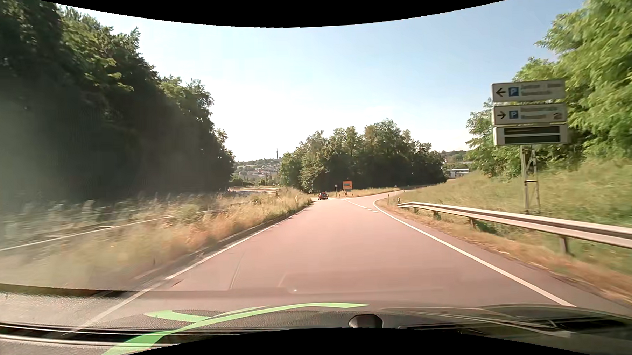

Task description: Follow the waypoints while adhering to traffic rules and regulations

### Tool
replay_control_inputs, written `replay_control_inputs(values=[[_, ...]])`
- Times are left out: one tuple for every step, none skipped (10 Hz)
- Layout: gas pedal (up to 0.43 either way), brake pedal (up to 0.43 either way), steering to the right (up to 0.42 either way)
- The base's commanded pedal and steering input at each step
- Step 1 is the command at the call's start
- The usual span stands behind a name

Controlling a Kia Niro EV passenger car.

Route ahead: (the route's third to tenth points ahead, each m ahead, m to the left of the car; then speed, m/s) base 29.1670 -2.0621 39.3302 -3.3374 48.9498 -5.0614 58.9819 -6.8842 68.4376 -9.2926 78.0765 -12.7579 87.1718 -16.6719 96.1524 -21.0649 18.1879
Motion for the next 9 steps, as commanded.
replay_control_inputs(values=[[0.028,0.000,0.012],[0.028,0.000,0.012],[0.020,0.000,0.012],[0.008,0.000,0.012],[0.008,0.000,0.013],[0.008,0.000,0.015],[0.008,0.000,0.017],[0.008,0.000,0.018],[0.008,0.000,0.018]])
